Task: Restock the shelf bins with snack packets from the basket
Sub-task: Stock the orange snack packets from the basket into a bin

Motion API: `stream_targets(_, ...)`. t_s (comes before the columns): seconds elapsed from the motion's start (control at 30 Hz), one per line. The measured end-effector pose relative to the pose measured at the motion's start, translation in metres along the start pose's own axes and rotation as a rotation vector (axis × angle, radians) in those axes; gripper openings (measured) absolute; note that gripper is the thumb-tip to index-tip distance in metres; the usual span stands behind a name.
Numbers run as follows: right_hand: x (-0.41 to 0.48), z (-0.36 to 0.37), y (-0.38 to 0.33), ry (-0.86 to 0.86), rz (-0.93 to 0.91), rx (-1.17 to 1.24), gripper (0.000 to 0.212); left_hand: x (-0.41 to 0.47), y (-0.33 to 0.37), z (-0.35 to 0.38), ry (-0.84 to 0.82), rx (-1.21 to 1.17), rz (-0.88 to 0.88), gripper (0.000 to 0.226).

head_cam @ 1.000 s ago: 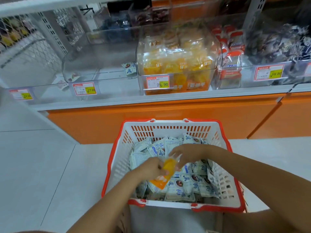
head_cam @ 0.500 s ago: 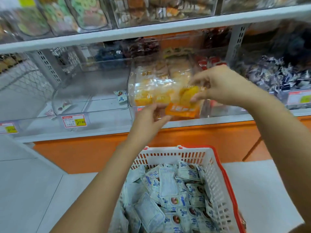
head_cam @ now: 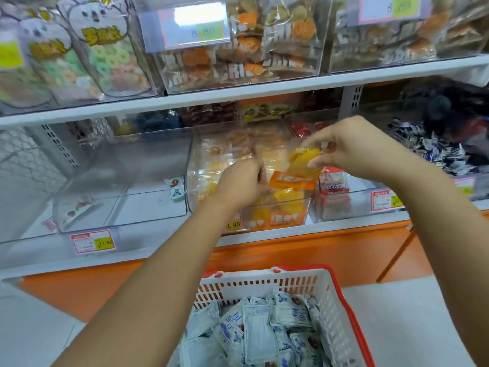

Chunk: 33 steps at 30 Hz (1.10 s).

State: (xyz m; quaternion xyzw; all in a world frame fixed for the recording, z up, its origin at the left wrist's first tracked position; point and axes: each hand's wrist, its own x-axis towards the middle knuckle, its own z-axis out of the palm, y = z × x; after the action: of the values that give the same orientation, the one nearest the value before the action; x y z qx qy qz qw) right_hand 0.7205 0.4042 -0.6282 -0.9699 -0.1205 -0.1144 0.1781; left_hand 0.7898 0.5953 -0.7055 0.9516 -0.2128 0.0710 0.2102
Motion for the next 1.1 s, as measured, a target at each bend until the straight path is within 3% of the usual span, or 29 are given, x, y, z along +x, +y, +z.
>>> stream_targets(0.33, 0.033, 0.012, -0.006, -0.147, -0.066, -0.236, 0.04, 0.022, -0.018, -0.008, -0.152, -0.179, 0.009, 0.016)
stream_targets(0.53, 0.033, 0.03, -0.003, -0.091, -0.2, -0.101, 0.036, 0.021, -0.029, -0.006, -0.139, -0.179, 0.007, 0.019)
stream_targets(0.73, 0.025, 0.029, 0.01, -0.057, -0.224, 0.062, 0.031, 0.019, -0.034, -0.008, -0.156, -0.239, 0.027, 0.016)
stream_targets(0.9, 0.028, 0.016, 0.012, -0.132, -0.197, 0.108, 0.031, 0.018, -0.035, -0.006, -0.15, -0.242, 0.027, 0.018)
stream_targets(1.1, 0.033, 0.034, 0.003, -0.282, -0.052, -0.2, 0.035, 0.016, -0.034, -0.007, -0.148, -0.231, 0.034, 0.017)
